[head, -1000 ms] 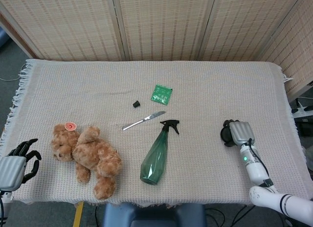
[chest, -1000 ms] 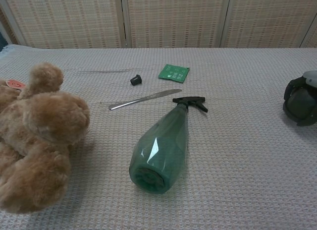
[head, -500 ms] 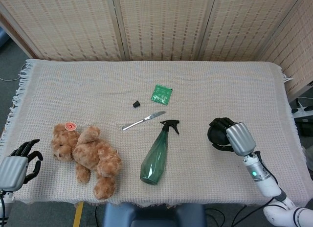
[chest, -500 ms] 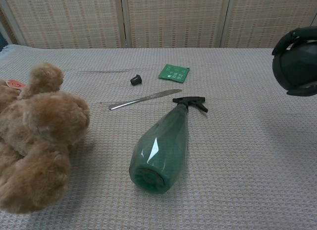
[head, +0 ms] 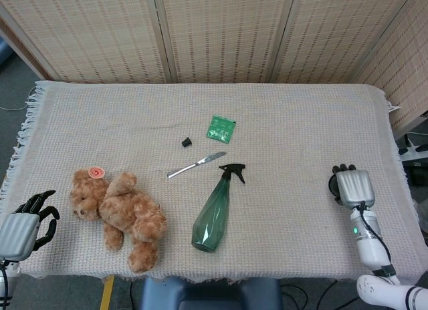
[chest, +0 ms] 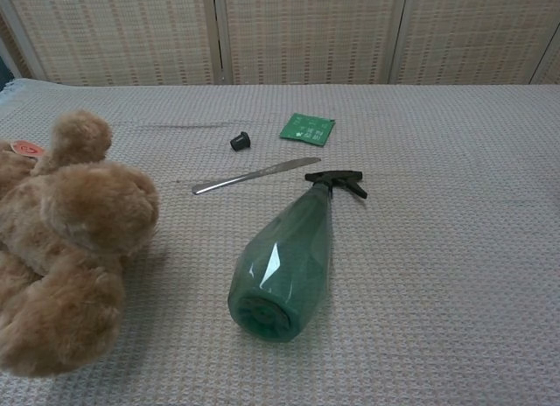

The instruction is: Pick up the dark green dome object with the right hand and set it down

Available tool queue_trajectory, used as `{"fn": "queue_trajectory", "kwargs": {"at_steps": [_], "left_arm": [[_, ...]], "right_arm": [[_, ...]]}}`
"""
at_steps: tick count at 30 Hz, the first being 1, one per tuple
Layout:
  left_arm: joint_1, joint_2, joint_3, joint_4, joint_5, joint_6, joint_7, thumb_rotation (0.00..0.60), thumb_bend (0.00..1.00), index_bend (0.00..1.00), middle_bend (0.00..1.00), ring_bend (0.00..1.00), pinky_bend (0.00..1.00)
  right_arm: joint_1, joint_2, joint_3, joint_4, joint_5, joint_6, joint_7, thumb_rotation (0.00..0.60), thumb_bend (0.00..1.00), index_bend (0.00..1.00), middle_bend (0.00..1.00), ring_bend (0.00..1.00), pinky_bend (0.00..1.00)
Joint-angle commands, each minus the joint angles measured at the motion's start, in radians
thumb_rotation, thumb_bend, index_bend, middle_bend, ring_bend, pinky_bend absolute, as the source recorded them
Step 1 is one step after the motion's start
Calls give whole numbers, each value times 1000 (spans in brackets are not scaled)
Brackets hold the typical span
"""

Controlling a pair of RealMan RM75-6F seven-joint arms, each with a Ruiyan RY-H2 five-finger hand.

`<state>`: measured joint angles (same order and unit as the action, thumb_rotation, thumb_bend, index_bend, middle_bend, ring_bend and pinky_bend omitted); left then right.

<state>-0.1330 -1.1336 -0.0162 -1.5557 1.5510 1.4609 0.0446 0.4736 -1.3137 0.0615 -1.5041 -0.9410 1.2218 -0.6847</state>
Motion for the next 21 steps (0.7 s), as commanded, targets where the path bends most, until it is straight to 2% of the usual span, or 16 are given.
{"fn": "queue_trajectory", "kwargs": {"at_steps": [1,3,5,9,12,15,19,21], "left_arm": [[0,0,0,0,0,0,0,600,532,534,153,166,388],[0,1,-1,0,1,1,-1,600,532,534,153,166,388],[0,0,0,1,2,3,-2,600,532,534,153,166,388],[1,0,0,1,3,5,-2,600,532,534,153,166,388],[1,-1,0,1,3,5,-1,600,532,535,153,166,388],[1,0,1,0,4,4,0,600,531,534,153,167,388],[0,-1,0,0,1,2,1,600,532,535,153,166,388],[0,0,0,-1,-1,1,2,600,532,535,154,166,388]], "right_arm": [[-16,-26,16,7,-312,2,391,600,144,651,533,659,756],[-25,-47,-3,76,-463,66,574,600,144,640,533,648,744],[-35,-87,-18,180,-604,174,765,600,145,636,533,637,735],[-49,-181,-14,369,-739,365,967,600,144,636,532,631,731],[-53,-221,-12,454,-772,426,1011,600,144,636,532,631,731],[-57,-223,-17,467,-764,404,994,600,144,636,532,631,731],[-64,-184,-26,400,-706,292,907,600,144,637,532,631,731],[-66,-144,-26,323,-636,186,817,600,144,637,532,631,731]]}}
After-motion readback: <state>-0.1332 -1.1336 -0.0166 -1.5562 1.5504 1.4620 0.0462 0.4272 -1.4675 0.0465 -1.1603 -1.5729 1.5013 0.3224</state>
